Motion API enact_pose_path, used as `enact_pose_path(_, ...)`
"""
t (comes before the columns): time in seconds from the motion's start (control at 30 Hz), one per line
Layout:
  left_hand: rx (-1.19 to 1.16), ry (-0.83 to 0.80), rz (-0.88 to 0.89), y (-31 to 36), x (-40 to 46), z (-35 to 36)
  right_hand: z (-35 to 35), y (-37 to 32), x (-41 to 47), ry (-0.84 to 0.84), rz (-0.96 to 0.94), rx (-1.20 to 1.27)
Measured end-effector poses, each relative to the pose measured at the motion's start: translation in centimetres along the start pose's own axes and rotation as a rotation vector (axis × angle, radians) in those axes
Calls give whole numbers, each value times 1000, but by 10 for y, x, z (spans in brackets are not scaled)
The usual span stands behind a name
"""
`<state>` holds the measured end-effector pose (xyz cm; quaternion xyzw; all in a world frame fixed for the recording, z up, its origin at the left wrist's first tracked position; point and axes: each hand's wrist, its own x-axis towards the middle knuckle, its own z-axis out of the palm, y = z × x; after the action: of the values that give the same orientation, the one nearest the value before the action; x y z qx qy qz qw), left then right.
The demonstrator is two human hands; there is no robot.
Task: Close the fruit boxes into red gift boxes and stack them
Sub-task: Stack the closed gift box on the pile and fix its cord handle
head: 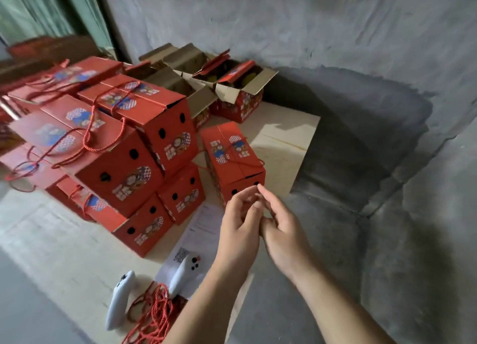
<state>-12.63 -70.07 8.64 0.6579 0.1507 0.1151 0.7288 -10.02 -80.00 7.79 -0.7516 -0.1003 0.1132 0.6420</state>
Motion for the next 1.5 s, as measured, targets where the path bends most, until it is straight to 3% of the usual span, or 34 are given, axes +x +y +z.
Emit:
enact_pose_path(0.27, -18, 96, 34, -15, 125, 18, -12, 7, 130, -89, -3, -23)
enact_pose_path(0.33, 25, 85, 32, -24, 159, 25, -18, 18, 164, -72, 27, -96)
enact_pose_path(0.4, 162, 62, -24, -40, 186, 26, -25, 36, 191, -90, 66, -319)
enact_pose_path(0.47, 337, 84, -58, -58, 211, 24, -26, 50, 214, -252, 142, -445)
enact_pose_path(0.67, 821, 301, 80, -78, 281, 36, -9, 73, 298, -613, 407, 27)
enact_pose_path(0.83, 982, 564, -15, -74, 349, 34, 2, 70, 385, -856, 248, -113)
enact_pose_path(0.93, 1016, 694, -82, -70, 380, 23, 7, 50, 437, -1135, 424, -43)
enact_pose_path(1.0, 1045, 761, -114, -66, 402, 23, 0, 49, 478, -1244, 290, -213)
enact_pose_path(1.07, 1097, 755, -119, -61, 425, 26, -9, 48, 522, -1139, 76, -305)
enact_pose_path(1.13, 1154, 686, -92, -59, 443, 26, -10, 48, 571, -828, -151, -390)
enact_pose_path(1.2, 1201, 610, -94, -63, 452, 23, -8, 44, 627, -441, -406, -618)
enact_pose_path(1.23, 1230, 604, -84, -67, 454, 22, -9, 42, 655, -326, -448, -770)
enact_pose_path(1.27, 1241, 628, -60, -72, 454, 21, -11, 41, 683, -298, -398, -930)
enact_pose_path(1.37, 1152, 730, 8, -79, 453, 21, -18, 47, 741, -420, -145, -1249)
enact_pose_path(1.5, 1136, 738, 22, -81, 455, 18, -26, 68, 747, -448, -359, -1482)
